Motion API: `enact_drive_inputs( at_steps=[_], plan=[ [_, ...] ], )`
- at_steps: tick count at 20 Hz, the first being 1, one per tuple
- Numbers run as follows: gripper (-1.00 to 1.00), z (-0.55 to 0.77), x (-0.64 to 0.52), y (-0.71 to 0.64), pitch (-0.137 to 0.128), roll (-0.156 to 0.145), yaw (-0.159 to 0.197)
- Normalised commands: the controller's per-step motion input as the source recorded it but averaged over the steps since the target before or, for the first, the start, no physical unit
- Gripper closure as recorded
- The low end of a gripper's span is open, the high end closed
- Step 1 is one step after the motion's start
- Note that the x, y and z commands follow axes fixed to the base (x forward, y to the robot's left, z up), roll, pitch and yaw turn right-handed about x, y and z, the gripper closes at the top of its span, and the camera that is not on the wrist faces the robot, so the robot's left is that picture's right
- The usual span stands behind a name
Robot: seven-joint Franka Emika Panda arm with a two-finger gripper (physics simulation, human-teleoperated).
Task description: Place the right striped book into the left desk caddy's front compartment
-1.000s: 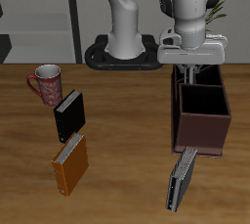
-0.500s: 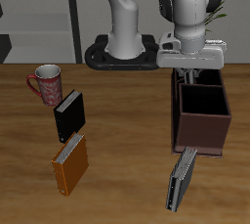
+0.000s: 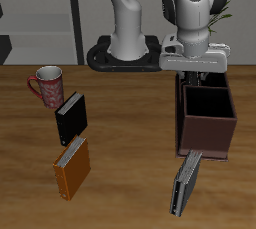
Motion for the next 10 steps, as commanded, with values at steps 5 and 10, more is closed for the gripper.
enact_drive_inputs(
  at_steps=[5, 10],
  plan=[
    [-1.00, 0.05, -0.05, -0.07, 0.005, 0.000, -0.010],
    [-1.00, 0.06, -0.03, -0.09, -0.011, -0.004, 0.008]
  ],
)
